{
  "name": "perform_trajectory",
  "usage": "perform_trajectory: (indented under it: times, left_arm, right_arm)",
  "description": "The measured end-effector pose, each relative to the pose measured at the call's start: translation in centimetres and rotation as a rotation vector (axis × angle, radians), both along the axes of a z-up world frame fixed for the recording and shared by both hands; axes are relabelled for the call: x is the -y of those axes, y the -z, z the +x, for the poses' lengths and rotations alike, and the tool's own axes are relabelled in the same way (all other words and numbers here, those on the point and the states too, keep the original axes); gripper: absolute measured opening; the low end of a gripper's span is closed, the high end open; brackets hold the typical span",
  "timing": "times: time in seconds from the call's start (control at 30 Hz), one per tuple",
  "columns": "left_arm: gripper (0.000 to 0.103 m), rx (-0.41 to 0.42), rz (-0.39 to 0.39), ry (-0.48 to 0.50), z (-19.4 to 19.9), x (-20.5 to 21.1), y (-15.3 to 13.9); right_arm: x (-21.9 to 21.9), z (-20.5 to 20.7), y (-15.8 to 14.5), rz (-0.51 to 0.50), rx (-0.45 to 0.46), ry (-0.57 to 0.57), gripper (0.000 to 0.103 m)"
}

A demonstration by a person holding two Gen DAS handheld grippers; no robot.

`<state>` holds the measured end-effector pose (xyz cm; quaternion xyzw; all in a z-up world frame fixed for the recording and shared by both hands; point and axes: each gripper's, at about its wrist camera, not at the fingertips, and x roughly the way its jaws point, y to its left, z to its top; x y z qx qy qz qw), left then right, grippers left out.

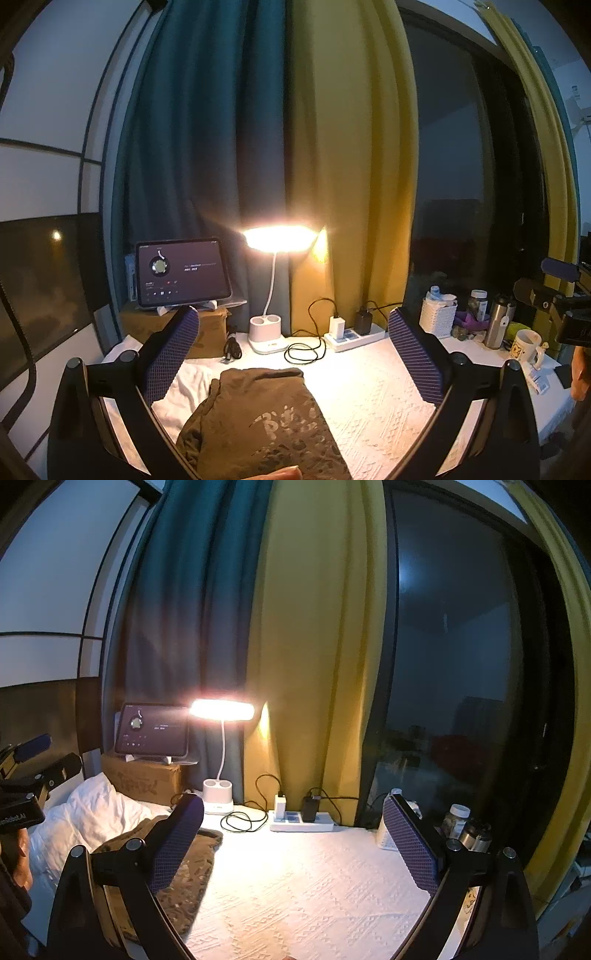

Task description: Fold small clothes

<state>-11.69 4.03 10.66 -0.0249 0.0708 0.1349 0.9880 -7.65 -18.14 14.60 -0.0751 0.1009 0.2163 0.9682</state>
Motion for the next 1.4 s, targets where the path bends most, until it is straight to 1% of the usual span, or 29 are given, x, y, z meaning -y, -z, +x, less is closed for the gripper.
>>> perform_trajectory:
  times: [0.37,0.9,1.07,1.4]
  left_arm:
    - [0.101,-0.029,-0.018,-0.011,0.9,-0.6,0.9]
    - [0.101,-0.043,-0.019,-0.008,1.3,-0.7,1.3]
    - [0.101,-0.047,-0.007,-0.014,1.4,-0.7,1.4]
    - [0.101,-0.056,-0.017,-0.001,1.8,-0.5,1.6]
  right_arm:
    - [-0.7,1.4,0.7,-0.017,-0.034,0.010,0.099]
    - [-0.9,1.9,1.1,-0.019,-0.049,0.009,0.099]
    - [-0.9,2.0,1.2,-0.020,-0.050,0.012,0.099]
    - [-0.8,2.2,1.4,-0.016,-0.057,0.023,0.099]
